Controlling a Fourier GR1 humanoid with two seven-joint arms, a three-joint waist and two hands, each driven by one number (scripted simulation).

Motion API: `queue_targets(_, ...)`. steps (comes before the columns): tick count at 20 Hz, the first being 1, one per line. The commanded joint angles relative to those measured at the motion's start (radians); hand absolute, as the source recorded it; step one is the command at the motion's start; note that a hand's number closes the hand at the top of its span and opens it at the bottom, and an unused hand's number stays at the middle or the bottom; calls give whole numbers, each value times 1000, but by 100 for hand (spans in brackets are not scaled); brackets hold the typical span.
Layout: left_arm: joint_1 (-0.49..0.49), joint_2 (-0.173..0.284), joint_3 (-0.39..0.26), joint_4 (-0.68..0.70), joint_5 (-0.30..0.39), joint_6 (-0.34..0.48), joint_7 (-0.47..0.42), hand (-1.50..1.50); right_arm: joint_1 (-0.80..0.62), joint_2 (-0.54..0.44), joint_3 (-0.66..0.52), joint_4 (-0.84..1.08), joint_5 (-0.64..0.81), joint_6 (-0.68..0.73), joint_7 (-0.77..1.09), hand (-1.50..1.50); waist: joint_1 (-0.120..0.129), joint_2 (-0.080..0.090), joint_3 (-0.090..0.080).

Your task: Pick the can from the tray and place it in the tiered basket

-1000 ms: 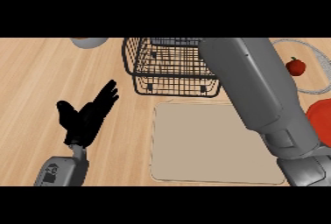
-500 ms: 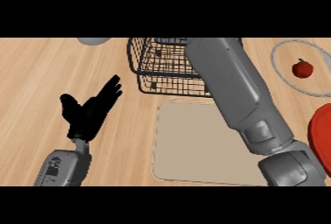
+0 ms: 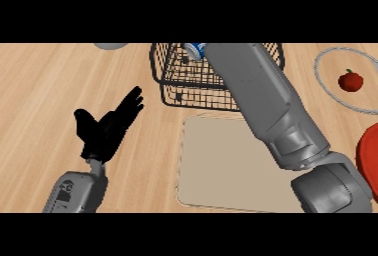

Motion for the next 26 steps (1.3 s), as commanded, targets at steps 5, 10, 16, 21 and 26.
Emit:
queue_targets(5,48,7,13,-26,7,-1,-17,0,-71,2,-79,82,-13,-266,-11,-150,-29,-16,0)
queue_targets(10,49,23,58,-6,20,10,-1,0,14,-68,-113,30,-43,-226,24,-150,-87,-31,1)
queue_targets(16,125,57,75,-36,8,7,-15,0,250,-129,-41,-235,-75,18,40,-150,-136,-51,2)
queue_targets(21,150,34,75,-57,17,27,0,0,379,-243,-3,-445,-125,261,102,-150,-167,-65,2)
queue_targets(26,134,31,91,-29,3,48,-29,0,555,-341,-6,-705,-208,430,171,-150,-203,-66,1)
